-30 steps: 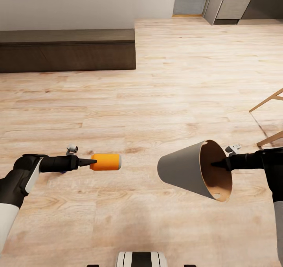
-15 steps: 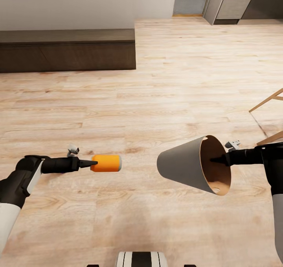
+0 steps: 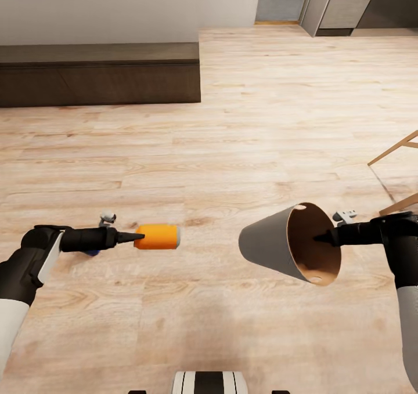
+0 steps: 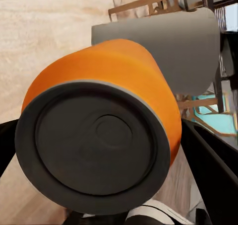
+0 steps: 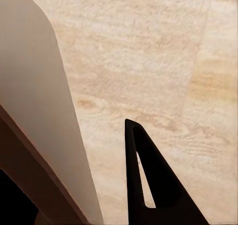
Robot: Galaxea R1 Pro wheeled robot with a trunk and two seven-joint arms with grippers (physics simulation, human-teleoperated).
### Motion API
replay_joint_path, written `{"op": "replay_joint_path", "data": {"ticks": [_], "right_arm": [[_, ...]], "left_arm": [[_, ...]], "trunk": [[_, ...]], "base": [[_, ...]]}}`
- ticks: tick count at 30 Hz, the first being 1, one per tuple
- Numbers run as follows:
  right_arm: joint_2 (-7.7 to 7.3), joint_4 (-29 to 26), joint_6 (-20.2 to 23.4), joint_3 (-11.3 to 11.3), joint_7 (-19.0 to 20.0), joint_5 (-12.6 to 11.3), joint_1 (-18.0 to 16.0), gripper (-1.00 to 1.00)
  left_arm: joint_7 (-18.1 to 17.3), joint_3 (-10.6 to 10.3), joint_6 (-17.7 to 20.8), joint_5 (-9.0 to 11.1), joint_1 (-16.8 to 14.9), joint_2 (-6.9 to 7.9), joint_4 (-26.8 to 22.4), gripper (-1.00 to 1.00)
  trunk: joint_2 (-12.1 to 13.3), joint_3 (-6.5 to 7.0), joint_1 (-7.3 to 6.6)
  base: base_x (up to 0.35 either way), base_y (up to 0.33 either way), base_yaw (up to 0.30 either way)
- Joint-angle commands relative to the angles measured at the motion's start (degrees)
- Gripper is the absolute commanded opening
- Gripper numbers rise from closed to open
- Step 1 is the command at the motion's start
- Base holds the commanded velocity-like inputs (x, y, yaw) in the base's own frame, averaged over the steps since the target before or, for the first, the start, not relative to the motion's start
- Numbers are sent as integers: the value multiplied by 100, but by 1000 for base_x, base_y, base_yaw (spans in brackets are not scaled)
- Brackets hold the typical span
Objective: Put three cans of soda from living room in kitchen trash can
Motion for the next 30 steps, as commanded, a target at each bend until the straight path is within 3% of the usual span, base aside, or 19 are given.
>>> {"op": "replay_joint_path", "data": {"ticks": [1,3,4,7,8,14,18,25,30], "right_arm": [[0,9,244,82,-9,-89,-8,-100],[-8,15,367,193,-56,-86,-53,-100],[-9,16,385,221,-65,-86,-73,-100],[-6,23,433,315,-91,-85,-140,-100],[8,25,520,392,-109,-85,-225,-100],[130,27,936,1082,-331,-91,-405,-100],[228,27,936,1210,-455,-93,-421,-100],[252,56,936,1240,-467,-95,-418,-100],[194,359,936,1236,-397,-86,-419,-100]], "left_arm": [[-373,25,1,-1,-34,28,-107,-100],[-868,48,3,4,-236,119,-204,-100],[-951,51,9,8,-314,138,-219,-100],[-992,59,67,0,-647,189,-254,-100],[-992,61,226,-27,-915,204,-263,-100],[-992,38,310,-65,-1642,180,-470,-100],[-992,6,310,-78,-1773,179,-505,-100],[-991,-19,310,-93,-1801,220,-469,-100],[-703,-352,310,-772,-1797,177,-441,-100]], "trunk": [[0,0,0],[0,0,0],[0,0,0],[0,0,0],[0,0,0],[0,0,0],[0,0,0],[0,0,0],[0,0,0]], "base": [[0,0,0],[0,0,0],[0,0,0],[0,0,0],[0,0,0],[0,0,0],[0,0,0],[0,0,0],[0,0,0]]}}
